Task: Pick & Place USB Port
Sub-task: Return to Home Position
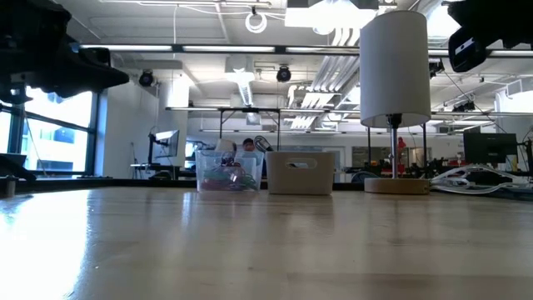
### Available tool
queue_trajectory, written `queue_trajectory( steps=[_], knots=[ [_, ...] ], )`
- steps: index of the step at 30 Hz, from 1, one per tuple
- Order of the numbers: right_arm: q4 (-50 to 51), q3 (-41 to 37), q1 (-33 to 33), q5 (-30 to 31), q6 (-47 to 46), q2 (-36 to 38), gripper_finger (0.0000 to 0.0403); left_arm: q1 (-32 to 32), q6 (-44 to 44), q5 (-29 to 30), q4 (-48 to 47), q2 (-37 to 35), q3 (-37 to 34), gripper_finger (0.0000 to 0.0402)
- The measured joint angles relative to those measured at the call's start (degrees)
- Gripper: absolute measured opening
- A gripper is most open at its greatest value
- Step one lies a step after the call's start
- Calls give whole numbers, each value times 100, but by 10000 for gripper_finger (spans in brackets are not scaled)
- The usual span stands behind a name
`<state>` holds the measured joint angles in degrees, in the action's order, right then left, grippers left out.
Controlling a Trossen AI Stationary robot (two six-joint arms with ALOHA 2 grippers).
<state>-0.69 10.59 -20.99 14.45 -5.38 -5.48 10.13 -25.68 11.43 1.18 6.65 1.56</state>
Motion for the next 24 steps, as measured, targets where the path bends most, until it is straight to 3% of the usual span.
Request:
queue_trajectory(
  steps=[18,24],
  knots=[
    [318,-36,2,215,282,-4,0,1,-257,-56,-14,-15,-24,0],
    [-673,-765,257,131,196,-12,0,1,-216,-54,-20,-15,-28,0]
  ],
)
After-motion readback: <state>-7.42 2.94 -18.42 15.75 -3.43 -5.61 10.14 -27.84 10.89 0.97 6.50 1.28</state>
